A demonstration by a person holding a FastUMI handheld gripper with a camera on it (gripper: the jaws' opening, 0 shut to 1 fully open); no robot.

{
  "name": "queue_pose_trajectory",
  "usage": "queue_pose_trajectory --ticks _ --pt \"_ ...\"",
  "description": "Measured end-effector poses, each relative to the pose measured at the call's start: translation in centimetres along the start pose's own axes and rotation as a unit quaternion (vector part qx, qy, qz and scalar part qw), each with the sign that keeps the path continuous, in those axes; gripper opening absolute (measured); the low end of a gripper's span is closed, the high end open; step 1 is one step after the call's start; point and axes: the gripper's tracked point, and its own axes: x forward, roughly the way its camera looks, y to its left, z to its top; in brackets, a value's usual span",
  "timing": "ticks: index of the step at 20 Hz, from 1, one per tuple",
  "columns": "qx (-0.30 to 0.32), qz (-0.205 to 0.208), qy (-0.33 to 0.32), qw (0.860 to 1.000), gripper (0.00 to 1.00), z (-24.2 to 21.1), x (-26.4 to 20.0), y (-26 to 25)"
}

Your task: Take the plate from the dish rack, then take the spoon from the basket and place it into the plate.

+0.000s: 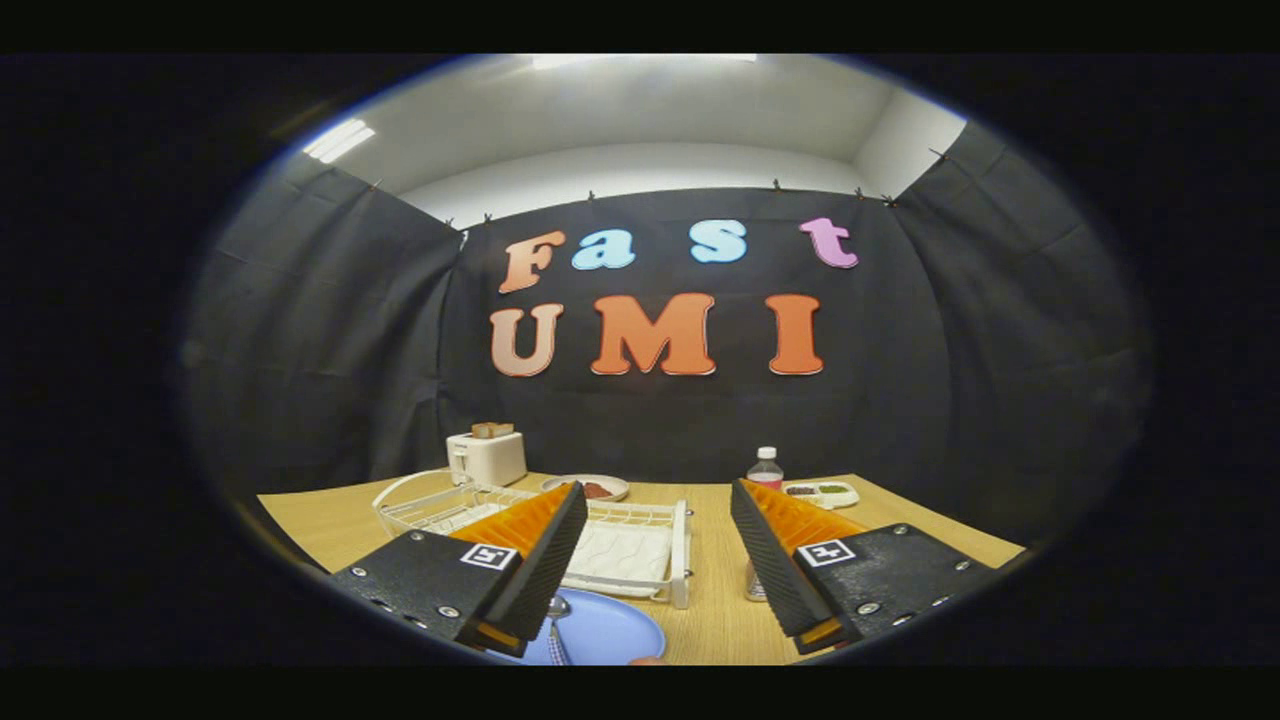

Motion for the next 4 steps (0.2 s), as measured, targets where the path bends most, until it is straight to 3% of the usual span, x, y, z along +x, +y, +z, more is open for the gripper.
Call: queue_pose_trajectory --ticks 4 --pt "-0.003 0.000 0.008 1.000 0.87 -0.26 0.10 0.11"
